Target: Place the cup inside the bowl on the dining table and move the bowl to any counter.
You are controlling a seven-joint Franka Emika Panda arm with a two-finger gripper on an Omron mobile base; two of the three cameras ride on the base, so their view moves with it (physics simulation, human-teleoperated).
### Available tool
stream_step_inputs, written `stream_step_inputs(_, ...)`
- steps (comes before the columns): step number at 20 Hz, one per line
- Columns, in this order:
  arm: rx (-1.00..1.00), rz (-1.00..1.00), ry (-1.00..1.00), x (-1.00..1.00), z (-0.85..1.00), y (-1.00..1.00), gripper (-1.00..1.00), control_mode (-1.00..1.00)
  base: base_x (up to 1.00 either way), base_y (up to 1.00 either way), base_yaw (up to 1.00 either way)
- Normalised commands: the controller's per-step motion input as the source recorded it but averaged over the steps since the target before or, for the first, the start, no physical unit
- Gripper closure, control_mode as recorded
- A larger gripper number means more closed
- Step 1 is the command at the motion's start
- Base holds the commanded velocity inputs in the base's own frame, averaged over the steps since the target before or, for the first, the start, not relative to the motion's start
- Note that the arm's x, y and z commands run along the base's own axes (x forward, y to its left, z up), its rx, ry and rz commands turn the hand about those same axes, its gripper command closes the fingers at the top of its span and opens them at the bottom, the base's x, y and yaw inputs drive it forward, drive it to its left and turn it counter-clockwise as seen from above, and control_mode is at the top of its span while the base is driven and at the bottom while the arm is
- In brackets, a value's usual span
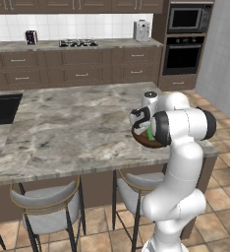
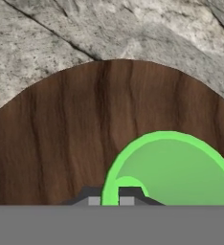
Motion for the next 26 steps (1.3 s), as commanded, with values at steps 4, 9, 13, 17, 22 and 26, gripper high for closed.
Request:
stream_step_inputs(4,0.0,0.0,0.0,0.0,0.0,0.0,-1.0,-1.0,0.0,0.0,0.0)
stream_step_inputs(9,0.0,0.0,0.0,0.0,0.0,0.0,-1.0,-1.0,0.0,0.0,0.0)
stream_step_inputs(13,0.0,0.0,0.0,0.0,0.0,0.0,-1.0,-1.0,0.0,0.0,0.0)
stream_step_inputs(17,0.0,0.0,0.0,0.0,0.07,0.0,-1.0,-1.0,0.0,0.0,0.0)
stream_step_inputs(22,0.0,0.0,0.0,0.0,0.21,0.0,-1.0,-1.0,0.0,0.0,0.0)
stream_step_inputs(26,0.0,0.0,0.0,0.0,0.29,0.0,-1.0,-1.0,0.0,0.0,0.0)
